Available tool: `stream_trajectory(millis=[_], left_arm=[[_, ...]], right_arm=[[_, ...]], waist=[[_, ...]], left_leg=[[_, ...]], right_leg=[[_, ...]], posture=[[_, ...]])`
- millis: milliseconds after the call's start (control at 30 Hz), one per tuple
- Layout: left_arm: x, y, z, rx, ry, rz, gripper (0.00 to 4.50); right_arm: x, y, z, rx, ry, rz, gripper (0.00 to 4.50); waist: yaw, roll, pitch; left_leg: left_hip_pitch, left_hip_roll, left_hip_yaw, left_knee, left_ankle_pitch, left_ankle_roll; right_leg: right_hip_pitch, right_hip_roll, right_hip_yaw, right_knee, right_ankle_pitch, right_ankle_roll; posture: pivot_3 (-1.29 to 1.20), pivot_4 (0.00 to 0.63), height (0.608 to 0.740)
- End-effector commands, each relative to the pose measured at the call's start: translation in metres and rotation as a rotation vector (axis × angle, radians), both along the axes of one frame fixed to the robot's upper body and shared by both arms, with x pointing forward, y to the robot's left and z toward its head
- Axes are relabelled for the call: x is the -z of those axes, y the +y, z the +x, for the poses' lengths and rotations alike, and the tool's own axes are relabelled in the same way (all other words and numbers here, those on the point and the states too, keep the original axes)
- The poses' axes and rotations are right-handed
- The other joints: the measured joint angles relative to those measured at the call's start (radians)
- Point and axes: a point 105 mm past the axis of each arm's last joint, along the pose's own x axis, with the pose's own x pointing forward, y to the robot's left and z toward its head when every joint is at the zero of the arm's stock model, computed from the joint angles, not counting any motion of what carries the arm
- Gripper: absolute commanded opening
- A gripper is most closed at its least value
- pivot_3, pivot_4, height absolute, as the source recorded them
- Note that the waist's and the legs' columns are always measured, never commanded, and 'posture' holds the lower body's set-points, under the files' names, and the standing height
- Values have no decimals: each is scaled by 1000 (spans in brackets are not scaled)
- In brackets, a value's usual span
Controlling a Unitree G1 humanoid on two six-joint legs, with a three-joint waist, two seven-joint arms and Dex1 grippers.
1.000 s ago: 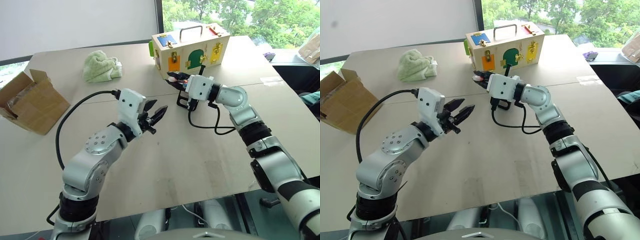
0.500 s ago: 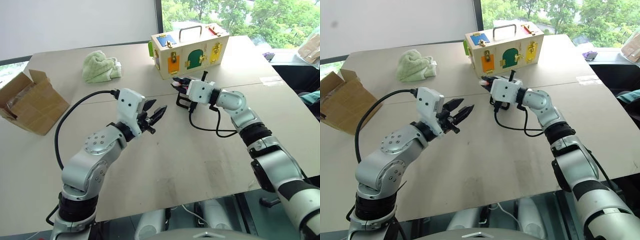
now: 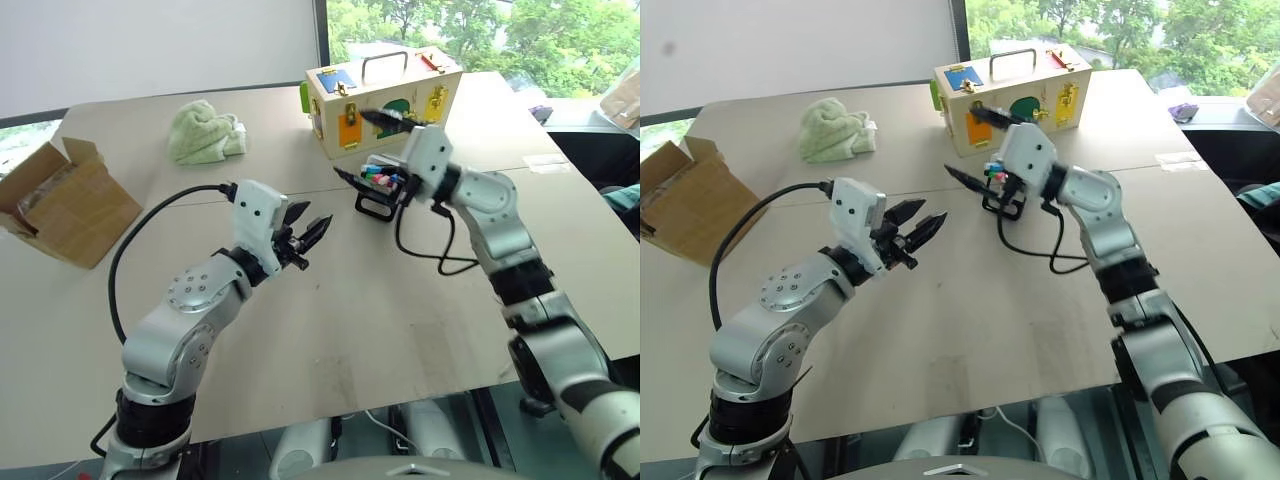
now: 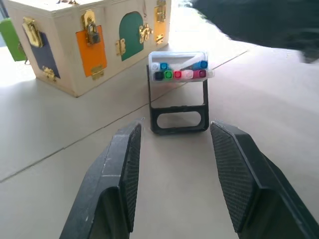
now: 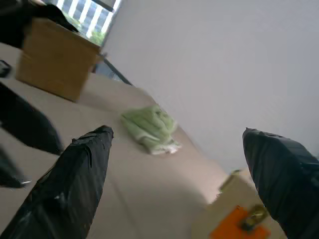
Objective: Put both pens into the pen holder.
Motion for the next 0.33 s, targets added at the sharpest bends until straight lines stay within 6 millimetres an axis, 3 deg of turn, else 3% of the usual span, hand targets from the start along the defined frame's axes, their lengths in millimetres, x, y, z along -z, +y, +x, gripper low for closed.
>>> stream_trajectory(millis=[33,133,233,333], left_arm=[[3,15,-13,-46,-21,-2,2231],[22,25,-33,-32,20,7,2231],[46,39,-49,-40,83,50,2231],[68,49,-66,-26,141,92,2231]], right_arm=[[-3,-13,-30,-122,226,32,4429],[41,-40,-53,-155,400,-87,4429],[77,-62,-59,-98,458,-142,4429],[100,-76,-63,-63,471,-179,4429]], waist=[[-1,0,0],[-3,0,0],[-2,0,0],[-5,0,0]], left_leg=[[0,0,0,0,0,1],[1,0,0,0,-3,5],[1,0,0,-1,-3,5],[2,0,1,-1,-3,5]], right_leg=[[0,0,0,0,0,0],[0,-1,0,0,0,0],[1,-1,-1,-1,0,-1],[1,-1,1,0,0,-1]], posture=[[0,150,740],[0,150,740],[0,150,740],[0,150,740]])
